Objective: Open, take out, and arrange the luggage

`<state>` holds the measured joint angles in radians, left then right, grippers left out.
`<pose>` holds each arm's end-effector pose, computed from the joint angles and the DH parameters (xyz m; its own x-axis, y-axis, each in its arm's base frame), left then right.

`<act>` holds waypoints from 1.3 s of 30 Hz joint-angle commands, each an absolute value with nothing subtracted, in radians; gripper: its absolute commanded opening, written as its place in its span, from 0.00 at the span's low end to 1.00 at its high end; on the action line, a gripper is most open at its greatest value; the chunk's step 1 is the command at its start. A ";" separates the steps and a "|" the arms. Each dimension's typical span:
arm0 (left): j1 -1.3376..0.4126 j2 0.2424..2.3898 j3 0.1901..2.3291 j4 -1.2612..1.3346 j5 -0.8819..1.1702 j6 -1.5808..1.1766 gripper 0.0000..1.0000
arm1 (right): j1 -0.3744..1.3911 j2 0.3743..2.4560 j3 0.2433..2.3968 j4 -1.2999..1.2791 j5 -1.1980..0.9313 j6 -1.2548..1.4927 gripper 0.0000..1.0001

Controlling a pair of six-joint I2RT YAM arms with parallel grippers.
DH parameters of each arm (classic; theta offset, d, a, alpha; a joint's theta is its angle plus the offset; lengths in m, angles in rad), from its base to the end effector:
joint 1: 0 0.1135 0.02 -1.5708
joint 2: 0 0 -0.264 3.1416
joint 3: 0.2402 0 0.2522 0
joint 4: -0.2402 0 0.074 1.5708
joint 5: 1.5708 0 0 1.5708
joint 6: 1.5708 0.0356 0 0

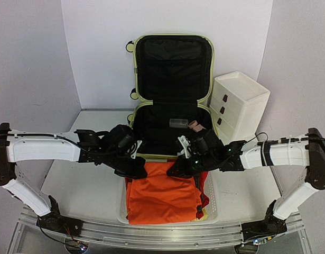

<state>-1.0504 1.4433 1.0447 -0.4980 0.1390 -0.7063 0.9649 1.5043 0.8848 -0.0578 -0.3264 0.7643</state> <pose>0.1467 -0.2659 0.2502 -0.8811 0.2448 -0.4047 0.4343 0.7574 -0.4875 0.1732 0.2701 0.2160 -0.8949 -0.1407 -0.4235 -0.4178 0.5976 0.6843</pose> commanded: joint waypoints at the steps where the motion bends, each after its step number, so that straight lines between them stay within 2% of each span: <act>1: -1.046 1.582 1.028 -0.550 0.010 -0.679 0.00 | 0.942 1.622 0.851 -0.102 -0.227 0.729 0.00; 4: -1.058 1.538 1.025 -0.555 -0.013 -0.681 0.01 | 0.938 1.609 0.857 -0.110 -0.227 0.730 0.00; 9: -1.066 1.414 1.051 -0.643 -0.062 -0.657 0.10 | 0.939 1.495 0.885 -0.218 -0.172 0.673 0.04; 15: -1.065 1.278 1.039 -0.832 -0.114 -0.696 0.40 | 0.938 1.315 0.901 -0.407 -0.059 0.625 0.18; 18: -1.060 1.244 1.016 -0.915 -0.155 -0.721 0.48 | 0.934 1.236 0.879 -0.488 0.011 0.631 0.29; 22: -1.023 1.267 0.966 -0.929 -0.128 -0.741 0.49 | 0.934 1.208 0.905 -0.654 0.113 0.673 0.46; 25: -1.020 1.322 0.967 -0.917 -0.126 -0.733 0.52 | 0.934 1.204 0.912 -0.777 0.189 0.729 0.53; 27: -1.019 1.371 0.969 -0.905 -0.126 -0.718 0.54 | 0.934 1.180 0.883 -0.800 0.223 0.751 0.69; 30: -1.012 1.451 0.989 -0.894 -0.122 -0.690 0.54 | 0.934 1.157 0.834 -0.797 0.245 0.770 0.70; 34: -0.975 1.504 1.005 -0.910 -0.130 -0.667 0.46 | 0.934 1.171 0.831 -0.775 0.247 0.781 0.70; 36: -0.943 1.475 0.997 -0.914 -0.115 -0.667 0.46 | 0.934 1.176 0.838 -0.764 0.244 0.773 0.70; 39: -0.934 1.374 0.980 -0.916 -0.117 -0.673 0.52 | 0.934 1.185 0.847 -0.759 0.236 0.762 0.72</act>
